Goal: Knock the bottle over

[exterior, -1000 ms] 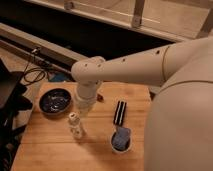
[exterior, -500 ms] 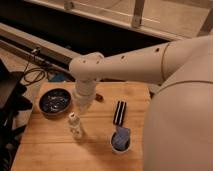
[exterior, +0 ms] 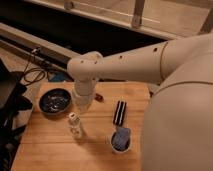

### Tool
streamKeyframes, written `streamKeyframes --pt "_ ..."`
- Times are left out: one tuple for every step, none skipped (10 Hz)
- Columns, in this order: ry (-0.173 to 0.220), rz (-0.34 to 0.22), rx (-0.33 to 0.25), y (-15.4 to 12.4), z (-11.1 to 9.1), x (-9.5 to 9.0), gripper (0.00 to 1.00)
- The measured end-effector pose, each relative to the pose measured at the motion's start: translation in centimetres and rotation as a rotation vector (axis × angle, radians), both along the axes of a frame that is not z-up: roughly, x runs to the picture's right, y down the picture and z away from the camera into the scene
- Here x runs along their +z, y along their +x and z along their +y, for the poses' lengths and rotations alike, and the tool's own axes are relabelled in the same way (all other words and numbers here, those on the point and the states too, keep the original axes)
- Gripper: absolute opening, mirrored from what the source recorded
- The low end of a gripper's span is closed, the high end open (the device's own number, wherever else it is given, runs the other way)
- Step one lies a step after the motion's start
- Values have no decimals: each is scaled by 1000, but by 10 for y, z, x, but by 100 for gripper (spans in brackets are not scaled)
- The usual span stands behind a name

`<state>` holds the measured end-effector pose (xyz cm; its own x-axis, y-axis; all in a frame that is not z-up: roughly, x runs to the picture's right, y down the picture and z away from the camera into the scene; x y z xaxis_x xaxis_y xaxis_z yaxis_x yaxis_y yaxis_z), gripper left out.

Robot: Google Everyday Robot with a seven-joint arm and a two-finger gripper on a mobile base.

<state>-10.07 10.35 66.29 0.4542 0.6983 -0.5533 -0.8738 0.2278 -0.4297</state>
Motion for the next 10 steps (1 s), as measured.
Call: streamKeyframes --pt "9 25 6 7 -2 -1 0" --pt "12 51 14 17 -3 -1 0" --pt "9 62 18 20 -3 -1 0" --pt "-9 71 17 21 2 3 0" --pt "-30 73 7 20 8 7 0" --pt "-59 67 -5 15 17 17 0" --pt "-90 60 -22 9 28 29 0" --pt "-115 45 -42 -3 36 39 0" --pt "-130 26 -61 -17 40 44 0" --pt "-139 -1 -77 -34 41 46 0"
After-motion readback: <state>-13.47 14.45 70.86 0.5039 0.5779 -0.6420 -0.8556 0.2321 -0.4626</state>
